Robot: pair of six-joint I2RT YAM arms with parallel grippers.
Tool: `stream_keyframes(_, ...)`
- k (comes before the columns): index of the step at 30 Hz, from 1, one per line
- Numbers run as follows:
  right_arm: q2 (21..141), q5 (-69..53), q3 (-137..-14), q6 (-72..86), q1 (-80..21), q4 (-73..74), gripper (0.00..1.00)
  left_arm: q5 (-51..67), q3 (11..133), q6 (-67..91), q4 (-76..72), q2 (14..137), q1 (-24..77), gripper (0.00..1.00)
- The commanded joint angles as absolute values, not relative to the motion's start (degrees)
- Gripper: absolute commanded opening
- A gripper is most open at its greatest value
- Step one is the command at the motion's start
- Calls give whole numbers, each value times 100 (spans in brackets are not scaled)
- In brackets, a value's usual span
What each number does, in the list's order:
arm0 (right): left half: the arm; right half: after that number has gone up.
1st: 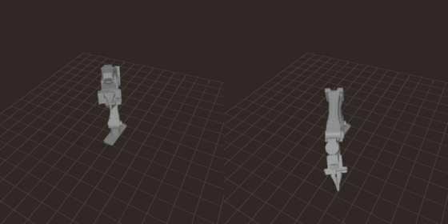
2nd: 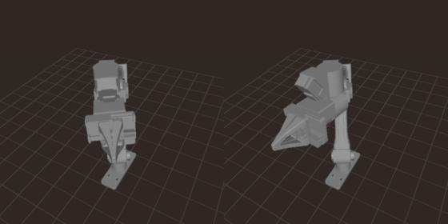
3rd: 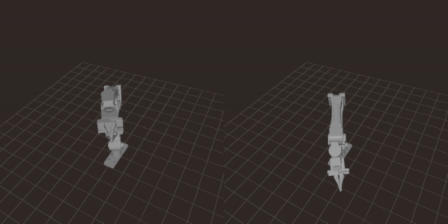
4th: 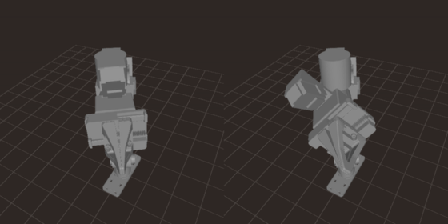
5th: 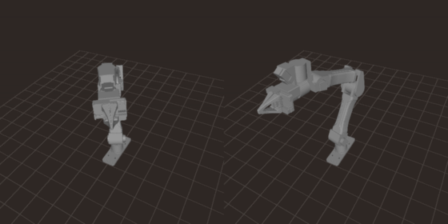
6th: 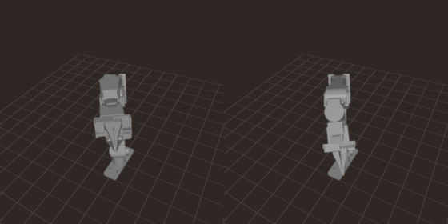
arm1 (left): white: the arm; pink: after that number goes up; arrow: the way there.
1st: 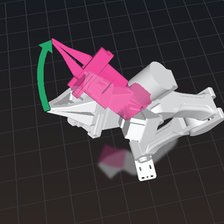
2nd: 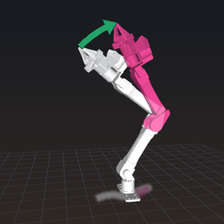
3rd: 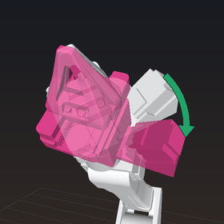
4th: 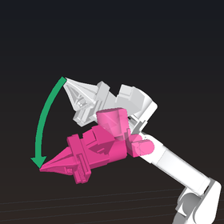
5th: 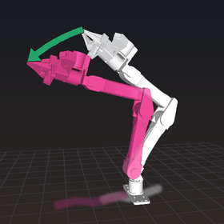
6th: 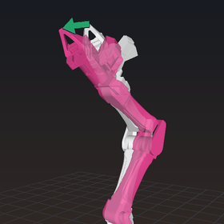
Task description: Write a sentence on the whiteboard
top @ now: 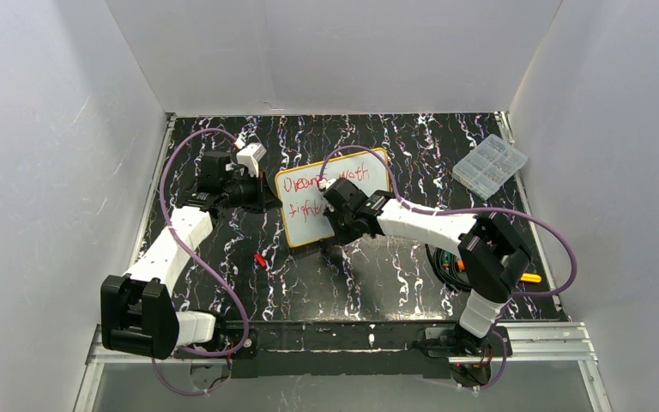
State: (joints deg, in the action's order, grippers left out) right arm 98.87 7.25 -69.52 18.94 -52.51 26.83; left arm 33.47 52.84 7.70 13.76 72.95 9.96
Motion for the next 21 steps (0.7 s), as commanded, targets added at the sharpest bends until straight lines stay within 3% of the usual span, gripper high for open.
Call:
stream_keyframes(1, 9952, 548, -6819, 2002, -5229, 2559, 1, 3475, 5221, 756, 1354, 7011, 1010, 0)
stream_keyframes(21, 9947, 913, -7245, 1890, -5212, 2591, 1, 3478, 5221, 759, 1362, 7015, 1011, 0)
